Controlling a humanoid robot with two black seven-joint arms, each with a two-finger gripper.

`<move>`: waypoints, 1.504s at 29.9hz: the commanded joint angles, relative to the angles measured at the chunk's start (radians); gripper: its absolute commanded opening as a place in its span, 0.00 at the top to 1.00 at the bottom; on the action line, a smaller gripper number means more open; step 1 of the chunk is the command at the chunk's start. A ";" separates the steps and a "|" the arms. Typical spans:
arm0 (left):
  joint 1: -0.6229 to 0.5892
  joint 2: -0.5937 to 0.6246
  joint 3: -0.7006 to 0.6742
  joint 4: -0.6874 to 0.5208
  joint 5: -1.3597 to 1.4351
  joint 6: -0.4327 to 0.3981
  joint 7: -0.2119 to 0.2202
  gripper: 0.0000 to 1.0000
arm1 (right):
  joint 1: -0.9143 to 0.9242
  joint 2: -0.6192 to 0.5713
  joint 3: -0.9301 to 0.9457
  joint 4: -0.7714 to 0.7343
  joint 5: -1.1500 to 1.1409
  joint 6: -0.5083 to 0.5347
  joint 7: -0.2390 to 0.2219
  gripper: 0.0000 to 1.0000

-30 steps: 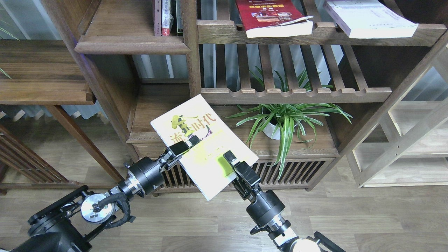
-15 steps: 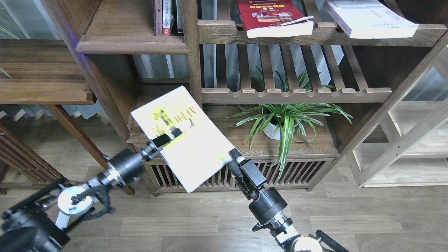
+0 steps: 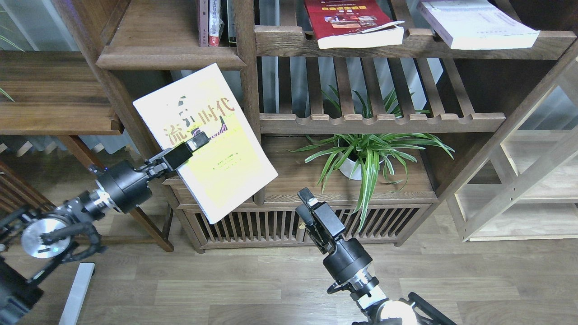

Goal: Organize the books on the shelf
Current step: 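Release with the right gripper and lift the book away with the left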

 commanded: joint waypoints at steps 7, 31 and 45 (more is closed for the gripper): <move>0.015 0.090 -0.222 -0.162 0.145 0.000 0.002 1.00 | 0.052 -0.005 0.002 -0.039 -0.001 0.000 0.000 0.08; 0.175 -0.107 -0.859 -0.245 0.391 0.000 0.231 1.00 | 0.227 -0.009 -0.003 -0.065 -0.021 -0.079 0.000 0.08; -0.086 -0.117 -0.741 -0.131 0.622 0.000 0.232 1.00 | 0.267 -0.011 0.002 -0.085 -0.021 -0.081 0.000 0.08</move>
